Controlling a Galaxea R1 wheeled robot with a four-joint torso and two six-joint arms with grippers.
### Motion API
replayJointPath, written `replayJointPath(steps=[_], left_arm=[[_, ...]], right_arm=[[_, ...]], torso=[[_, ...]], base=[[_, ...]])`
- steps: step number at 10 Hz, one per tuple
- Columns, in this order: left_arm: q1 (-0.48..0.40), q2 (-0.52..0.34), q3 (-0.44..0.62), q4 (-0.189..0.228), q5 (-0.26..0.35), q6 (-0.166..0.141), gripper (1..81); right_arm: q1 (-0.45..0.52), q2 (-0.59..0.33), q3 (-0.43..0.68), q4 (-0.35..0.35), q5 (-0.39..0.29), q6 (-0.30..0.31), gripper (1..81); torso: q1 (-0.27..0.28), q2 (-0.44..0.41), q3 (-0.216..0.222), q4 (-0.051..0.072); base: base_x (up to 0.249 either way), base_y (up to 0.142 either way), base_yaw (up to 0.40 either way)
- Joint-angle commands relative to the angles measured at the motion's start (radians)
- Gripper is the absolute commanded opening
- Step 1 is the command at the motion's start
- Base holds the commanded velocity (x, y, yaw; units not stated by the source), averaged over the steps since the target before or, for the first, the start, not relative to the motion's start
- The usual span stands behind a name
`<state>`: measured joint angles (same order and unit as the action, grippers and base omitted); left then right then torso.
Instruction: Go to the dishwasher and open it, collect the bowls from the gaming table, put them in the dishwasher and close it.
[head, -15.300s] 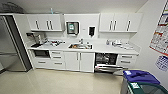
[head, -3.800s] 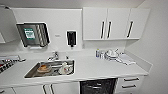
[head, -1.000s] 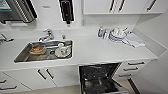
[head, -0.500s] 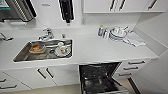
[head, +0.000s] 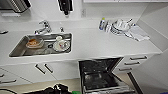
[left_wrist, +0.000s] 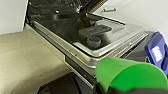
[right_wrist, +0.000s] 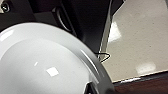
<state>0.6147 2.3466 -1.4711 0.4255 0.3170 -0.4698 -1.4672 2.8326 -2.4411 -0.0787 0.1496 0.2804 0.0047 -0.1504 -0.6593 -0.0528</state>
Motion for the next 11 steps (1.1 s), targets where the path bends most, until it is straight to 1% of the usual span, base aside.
replayJointPath(steps=[1, 2, 4, 5, 6, 8, 9, 11], left_arm=[[-0.221, 0.06, 0.049, -0.057, 0.208, -0.058, 1.0], [-0.244, 0.09, 0.035, -0.057, 0.22, -0.066, 1.0], [-0.263, 0.16, -0.014, -0.059, 0.22, -0.076, 1.0], [-0.27, 0.206, -0.037, -0.059, 0.22, -0.081, 1.0], [-0.281, 0.273, -0.073, -0.057, 0.22, -0.087, 1.0], [-0.307, 0.363, -0.143, -0.059, 0.221, -0.093, 1.0], [-0.318, 0.39, -0.176, -0.057, 0.221, -0.093, 1.0], [-0.342, 0.404, -0.19, -0.056, 0.214, -0.093, 1.0]], right_arm=[[-0.012, -0.011, 0.011, -0.01, -0.074, -0.001, 1.0], [-0.011, -0.009, 0.011, -0.01, -0.074, -0.001, 1.0], [-0.011, -0.01, 0.011, -0.009, -0.074, -0.001, 1.0], [-0.012, -0.009, 0.011, -0.009, -0.074, -0.001, 1.0], [-0.012, -0.009, 0.011, -0.007, -0.074, -0.001, 1.0], [-0.012, -0.009, 0.01, -0.006, -0.074, -0.001, 1.0], [-0.012, -0.011, 0.008, -0.006, -0.074, -0.001, 1.0], [-0.011, -0.009, 0.008, -0.006, -0.076, -0.001, 1.0]], torso=[[0.0, 0.0, 0.0, 0.0], [0.0, 0.0, 0.001, 0.0], [0.0, 0.001, 0.001, 0.0], [0.0, 0.001, 0.001, 0.0], [0.001, 0.001, 0.001, 0.0], [0.001, 0.001, 0.001, 0.0], [0.001, 0.001, 0.001, 0.0], [0.001, 0.001, 0.001, 0.0]], base=[[0.0, 0.0, 0.0], [0.0, 0.0, 0.0], [0.0, 0.0, 0.0], [0.0, 0.0, 0.0], [0.0, 0.0, 0.0], [0.0, 0.0, 0.0], [0.0, 0.0, 0.0], [0.0, 0.0, 0.0]])
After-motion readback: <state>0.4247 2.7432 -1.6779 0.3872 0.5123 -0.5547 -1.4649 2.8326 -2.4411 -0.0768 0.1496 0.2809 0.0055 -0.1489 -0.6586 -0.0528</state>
